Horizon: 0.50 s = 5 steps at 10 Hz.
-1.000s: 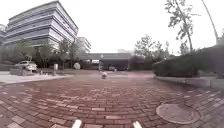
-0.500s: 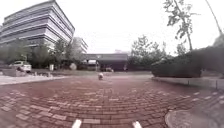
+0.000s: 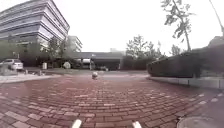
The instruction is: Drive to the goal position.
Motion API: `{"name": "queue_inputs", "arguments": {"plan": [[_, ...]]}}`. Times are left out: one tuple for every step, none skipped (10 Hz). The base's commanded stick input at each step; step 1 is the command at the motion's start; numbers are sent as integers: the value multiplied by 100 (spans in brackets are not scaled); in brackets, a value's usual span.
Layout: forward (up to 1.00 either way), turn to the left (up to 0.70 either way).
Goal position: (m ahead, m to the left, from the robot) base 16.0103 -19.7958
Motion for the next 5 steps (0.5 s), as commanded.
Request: {"name": "queue_inputs", "arguments": {"plan": [[70, -14], [70, -14], [70, -14], [70, -14], [70, -12]]}}
